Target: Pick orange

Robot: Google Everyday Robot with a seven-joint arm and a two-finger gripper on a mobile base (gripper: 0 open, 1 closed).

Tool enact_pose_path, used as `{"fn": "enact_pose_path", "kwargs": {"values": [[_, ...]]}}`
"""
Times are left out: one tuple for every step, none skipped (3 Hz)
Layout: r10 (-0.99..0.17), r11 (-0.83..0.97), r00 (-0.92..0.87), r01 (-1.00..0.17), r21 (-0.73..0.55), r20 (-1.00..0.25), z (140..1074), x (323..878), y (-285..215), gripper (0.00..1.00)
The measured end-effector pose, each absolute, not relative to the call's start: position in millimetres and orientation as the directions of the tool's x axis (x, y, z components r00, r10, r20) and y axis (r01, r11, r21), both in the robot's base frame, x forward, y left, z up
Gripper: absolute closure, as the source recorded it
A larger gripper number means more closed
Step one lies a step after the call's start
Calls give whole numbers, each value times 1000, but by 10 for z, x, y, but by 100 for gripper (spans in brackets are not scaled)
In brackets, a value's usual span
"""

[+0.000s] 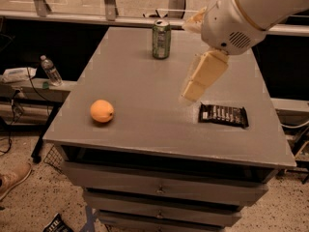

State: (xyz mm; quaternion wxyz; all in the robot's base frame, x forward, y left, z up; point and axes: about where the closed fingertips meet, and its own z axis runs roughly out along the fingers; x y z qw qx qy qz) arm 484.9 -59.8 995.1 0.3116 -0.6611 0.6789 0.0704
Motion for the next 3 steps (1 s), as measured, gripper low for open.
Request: {"fn": "enact_pose_path", "kwargs": {"values": [[-854,116,68,-942,-316,-516,9951,4849,-597,0],[-871,62,74,-964,-259,-485,9586,4897,-327,0],[-879,-14,106,-980,-197,-465,9149,5004,84,0]]}}
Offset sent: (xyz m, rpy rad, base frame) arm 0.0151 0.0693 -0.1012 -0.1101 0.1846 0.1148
